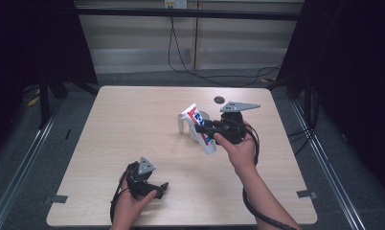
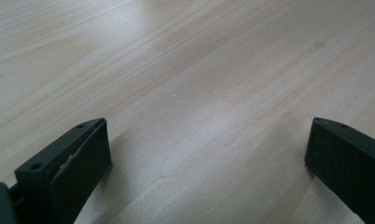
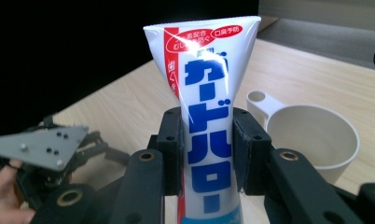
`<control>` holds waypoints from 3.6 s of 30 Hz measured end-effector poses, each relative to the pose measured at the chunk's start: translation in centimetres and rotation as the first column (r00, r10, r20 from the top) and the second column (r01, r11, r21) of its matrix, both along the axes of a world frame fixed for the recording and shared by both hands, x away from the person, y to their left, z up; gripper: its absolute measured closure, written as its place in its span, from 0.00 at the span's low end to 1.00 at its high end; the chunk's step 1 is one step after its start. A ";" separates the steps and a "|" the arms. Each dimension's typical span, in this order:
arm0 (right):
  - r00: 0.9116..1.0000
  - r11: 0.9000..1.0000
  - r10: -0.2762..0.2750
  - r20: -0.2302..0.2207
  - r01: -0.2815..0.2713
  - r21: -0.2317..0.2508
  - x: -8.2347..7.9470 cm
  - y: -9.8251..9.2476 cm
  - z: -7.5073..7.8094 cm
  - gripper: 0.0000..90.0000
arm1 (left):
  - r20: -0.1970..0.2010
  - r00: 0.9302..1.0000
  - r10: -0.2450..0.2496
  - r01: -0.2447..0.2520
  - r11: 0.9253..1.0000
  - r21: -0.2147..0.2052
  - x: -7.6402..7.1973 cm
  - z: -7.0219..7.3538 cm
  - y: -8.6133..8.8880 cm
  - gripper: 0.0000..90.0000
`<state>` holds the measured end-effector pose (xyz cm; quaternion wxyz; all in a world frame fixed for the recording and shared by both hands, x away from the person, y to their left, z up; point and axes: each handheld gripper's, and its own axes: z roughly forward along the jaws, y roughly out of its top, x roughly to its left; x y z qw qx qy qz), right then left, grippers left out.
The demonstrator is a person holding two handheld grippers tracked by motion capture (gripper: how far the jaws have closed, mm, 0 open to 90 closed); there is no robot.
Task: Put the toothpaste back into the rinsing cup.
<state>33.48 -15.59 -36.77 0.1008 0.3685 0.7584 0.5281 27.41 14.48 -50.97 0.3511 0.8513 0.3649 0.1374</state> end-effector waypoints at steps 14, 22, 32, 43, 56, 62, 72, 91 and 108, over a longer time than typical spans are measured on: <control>0.992 0.993 -0.113 0.063 0.110 0.049 1.7 -0.4 1.0 0.75 | -0.003 1.000 -0.002 0.002 1.000 0.002 0.0 0.0 0.0 0.00; 0.984 0.988 -0.155 0.084 0.153 0.030 2.7 -0.3 1.0 0.75 | -0.002 1.000 -0.002 0.002 1.000 0.003 0.0 0.0 0.0 0.00; 0.980 0.984 -0.175 0.094 0.171 0.048 3.8 -0.5 1.7 0.75 | -0.002 1.000 -0.002 0.002 1.000 0.001 0.0 0.0 0.0 0.00; 0.979 0.984 -0.178 0.101 0.174 0.050 4.9 0.1 1.8 0.75 | -0.003 1.000 -0.002 0.002 1.000 0.002 0.0 0.0 0.0 0.00; 0.976 0.982 -0.187 0.114 0.185 0.030 6.7 1.4 1.4 0.75 | -0.002 1.000 -0.002 0.002 1.000 0.002 0.0 0.0 0.0 0.00; 0.974 0.982 -0.189 0.124 0.188 0.022 7.3 2.2 0.8 0.75 | -0.004 1.000 -0.002 0.002 1.000 0.001 0.0 0.0 0.0 0.00; 0.974 0.982 -0.191 0.126 0.190 0.015 8.1 2.6 -0.1 0.75 | -0.004 1.000 -0.002 0.002 1.000 0.001 0.0 0.0 0.0 0.00; 0.965 0.975 -0.222 0.143 0.224 0.002 9.6 2.3 -2.6 0.74 | -0.002 1.000 -0.003 0.003 1.000 0.001 0.0 0.0 0.0 0.00; 0.965 0.974 -0.222 0.141 0.226 -0.018 9.1 1.7 -4.7 0.73 | -0.001 1.000 -0.004 0.004 1.000 0.002 0.0 0.0 0.0 0.00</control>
